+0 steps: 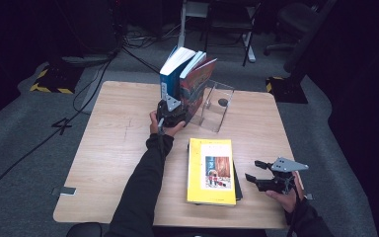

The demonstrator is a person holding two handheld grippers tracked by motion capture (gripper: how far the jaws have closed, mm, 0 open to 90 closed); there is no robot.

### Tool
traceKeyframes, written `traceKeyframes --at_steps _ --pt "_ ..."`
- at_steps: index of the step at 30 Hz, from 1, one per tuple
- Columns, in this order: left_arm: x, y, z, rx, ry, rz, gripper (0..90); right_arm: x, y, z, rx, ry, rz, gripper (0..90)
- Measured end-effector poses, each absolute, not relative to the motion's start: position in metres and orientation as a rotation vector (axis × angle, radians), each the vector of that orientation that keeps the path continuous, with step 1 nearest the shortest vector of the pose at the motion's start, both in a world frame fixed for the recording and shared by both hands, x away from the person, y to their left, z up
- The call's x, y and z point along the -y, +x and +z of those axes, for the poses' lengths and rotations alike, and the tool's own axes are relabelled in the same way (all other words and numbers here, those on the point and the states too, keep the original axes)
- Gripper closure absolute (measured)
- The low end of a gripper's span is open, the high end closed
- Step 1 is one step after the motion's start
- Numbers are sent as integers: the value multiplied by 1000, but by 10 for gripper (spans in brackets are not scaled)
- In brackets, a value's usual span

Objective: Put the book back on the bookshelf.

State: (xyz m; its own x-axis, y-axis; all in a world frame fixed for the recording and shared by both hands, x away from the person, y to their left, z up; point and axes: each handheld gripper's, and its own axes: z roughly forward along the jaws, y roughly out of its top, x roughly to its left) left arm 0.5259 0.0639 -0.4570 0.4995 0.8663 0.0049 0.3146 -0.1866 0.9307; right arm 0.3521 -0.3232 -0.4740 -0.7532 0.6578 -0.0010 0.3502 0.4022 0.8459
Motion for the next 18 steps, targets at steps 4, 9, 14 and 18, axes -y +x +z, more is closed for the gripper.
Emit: traceKeyframes --at_steps 4,9,14,18 --pt "-61 525 -468 -998 1794 651 575 322 353 -475 -2335 872 1286 317" --pt "-52 526 -476 -1019 1818 649 689 321 352 -475 -2340 866 1277 318" --pt "-49 530 -474 -1069 1801 650 710 321 353 -477 -2345 872 1276 318" --pt "-48 533 -475 -1088 1784 645 717 320 353 -478 -2351 869 1271 318"
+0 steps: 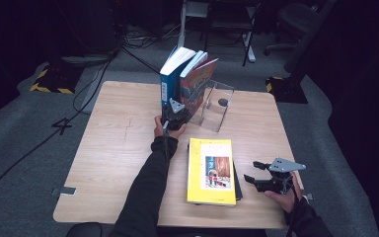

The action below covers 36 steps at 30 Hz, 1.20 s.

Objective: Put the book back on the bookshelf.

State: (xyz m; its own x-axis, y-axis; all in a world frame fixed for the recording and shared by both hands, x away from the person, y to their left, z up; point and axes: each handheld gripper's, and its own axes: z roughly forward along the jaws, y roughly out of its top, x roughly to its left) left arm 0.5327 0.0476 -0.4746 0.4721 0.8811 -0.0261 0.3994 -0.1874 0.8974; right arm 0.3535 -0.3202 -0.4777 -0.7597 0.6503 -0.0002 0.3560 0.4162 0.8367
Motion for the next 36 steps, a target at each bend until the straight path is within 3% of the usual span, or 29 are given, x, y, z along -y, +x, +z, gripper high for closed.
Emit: traceKeyframes --at_steps 4,14,27,36 --pt "-48 533 -475 -1085 1782 638 709 320 353 -477 -2350 868 1271 318" --pt "-57 520 -476 -1036 1880 607 587 321 352 -474 -2345 869 1258 318" --pt "-79 471 -472 -857 2085 558 478 320 351 -469 -2358 862 1247 307" --pt "-94 439 -472 -768 2160 522 449 318 349 -468 -2372 859 1256 293"
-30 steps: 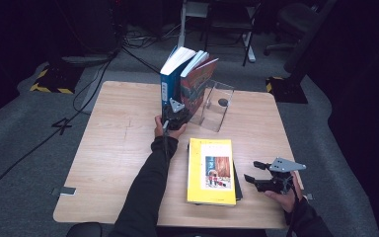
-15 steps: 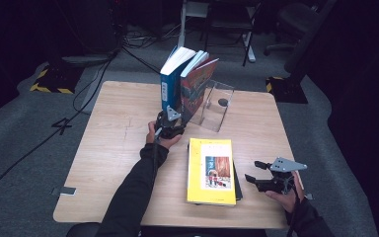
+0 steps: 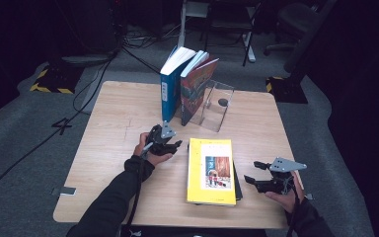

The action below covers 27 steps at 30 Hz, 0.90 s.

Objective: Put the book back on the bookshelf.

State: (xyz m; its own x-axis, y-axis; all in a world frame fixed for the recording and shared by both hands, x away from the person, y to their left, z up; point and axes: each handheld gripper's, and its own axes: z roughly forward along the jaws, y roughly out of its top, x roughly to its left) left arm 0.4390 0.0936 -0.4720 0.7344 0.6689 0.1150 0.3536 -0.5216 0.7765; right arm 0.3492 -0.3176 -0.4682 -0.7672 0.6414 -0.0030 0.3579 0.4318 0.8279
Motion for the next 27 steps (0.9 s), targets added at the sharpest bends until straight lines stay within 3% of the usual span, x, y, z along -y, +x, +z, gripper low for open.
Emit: traceKeyframes --at_steps 27 --pt "-105 346 -497 -556 2312 309 390 276 337 -455 -2600 760 1262 293"
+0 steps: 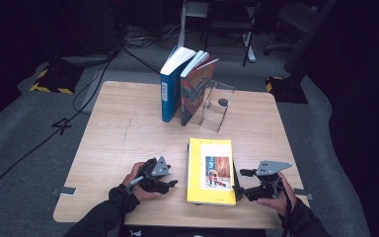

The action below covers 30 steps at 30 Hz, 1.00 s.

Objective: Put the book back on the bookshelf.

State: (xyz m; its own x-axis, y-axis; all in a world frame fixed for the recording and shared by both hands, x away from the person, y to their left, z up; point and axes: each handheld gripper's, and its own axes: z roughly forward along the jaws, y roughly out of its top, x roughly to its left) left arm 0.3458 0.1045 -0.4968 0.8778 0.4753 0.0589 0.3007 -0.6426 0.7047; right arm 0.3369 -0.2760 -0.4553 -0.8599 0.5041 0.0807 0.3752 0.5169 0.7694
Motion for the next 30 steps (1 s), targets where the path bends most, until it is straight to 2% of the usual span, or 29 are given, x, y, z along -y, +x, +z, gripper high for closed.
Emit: traceKeyframes --at_steps 7,11,12,20,25,30 --pt "-102 341 -501 -550 2310 235 319 264 344 -455 -2695 783 1234 256" --pt "-102 338 -504 -565 2304 219 266 260 351 -456 -2742 811 1211 211" --pt "-102 338 -504 -568 2303 216 257 257 357 -457 -2778 829 1188 164" --pt "-96 341 -504 -573 2310 217 214 248 366 -454 -2828 806 1132 145" --pt "-90 340 -504 -566 2310 219 218 244 368 -453 -2818 796 1124 146" --pt "-87 340 -504 -560 2308 211 227 244 366 -449 -2773 772 1143 208"
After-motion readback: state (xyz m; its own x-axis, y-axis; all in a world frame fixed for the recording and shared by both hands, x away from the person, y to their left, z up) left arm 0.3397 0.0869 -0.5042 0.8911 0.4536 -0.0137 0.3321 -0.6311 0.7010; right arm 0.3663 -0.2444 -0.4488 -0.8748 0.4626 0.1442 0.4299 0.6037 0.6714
